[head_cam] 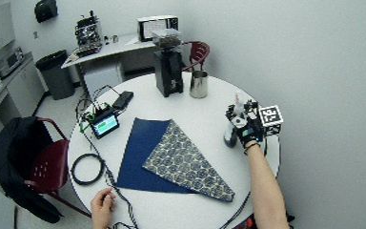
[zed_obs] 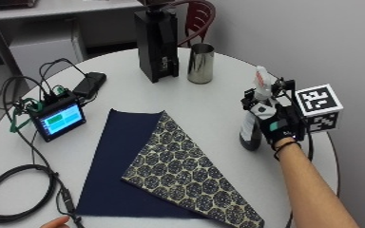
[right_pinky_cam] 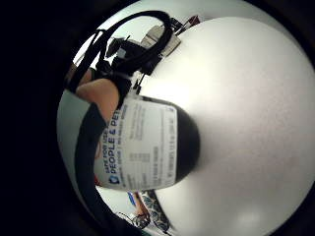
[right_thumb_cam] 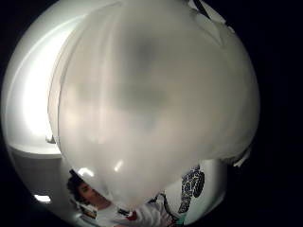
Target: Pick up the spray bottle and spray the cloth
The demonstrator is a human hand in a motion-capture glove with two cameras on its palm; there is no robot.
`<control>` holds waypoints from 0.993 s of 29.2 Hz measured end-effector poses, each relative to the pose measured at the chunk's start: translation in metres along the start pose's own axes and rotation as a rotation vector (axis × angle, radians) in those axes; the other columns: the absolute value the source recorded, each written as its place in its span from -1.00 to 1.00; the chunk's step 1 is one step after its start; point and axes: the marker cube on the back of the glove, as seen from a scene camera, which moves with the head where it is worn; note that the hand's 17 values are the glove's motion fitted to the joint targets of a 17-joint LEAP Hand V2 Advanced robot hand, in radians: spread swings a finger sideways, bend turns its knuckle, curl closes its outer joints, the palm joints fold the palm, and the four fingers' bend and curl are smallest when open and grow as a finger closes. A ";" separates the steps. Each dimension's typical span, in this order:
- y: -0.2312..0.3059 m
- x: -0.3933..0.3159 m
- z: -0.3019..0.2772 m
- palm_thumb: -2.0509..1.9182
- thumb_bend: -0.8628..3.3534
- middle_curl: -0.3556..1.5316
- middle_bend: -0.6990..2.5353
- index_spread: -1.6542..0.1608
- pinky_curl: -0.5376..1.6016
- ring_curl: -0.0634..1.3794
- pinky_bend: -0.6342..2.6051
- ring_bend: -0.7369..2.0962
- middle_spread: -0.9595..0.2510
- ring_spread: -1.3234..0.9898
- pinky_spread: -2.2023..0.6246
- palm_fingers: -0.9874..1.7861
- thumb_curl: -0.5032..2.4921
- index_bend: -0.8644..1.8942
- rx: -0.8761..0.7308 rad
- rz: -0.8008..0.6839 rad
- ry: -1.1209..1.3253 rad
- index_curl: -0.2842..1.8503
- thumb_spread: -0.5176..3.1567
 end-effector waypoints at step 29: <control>0.030 -0.101 0.041 0.51 -0.60 -0.13 -0.30 0.56 -0.21 -0.35 -0.49 -0.09 0.37 0.04 0.65 0.54 -0.31 -0.28 -0.575 -0.185 0.227 -0.43 -0.23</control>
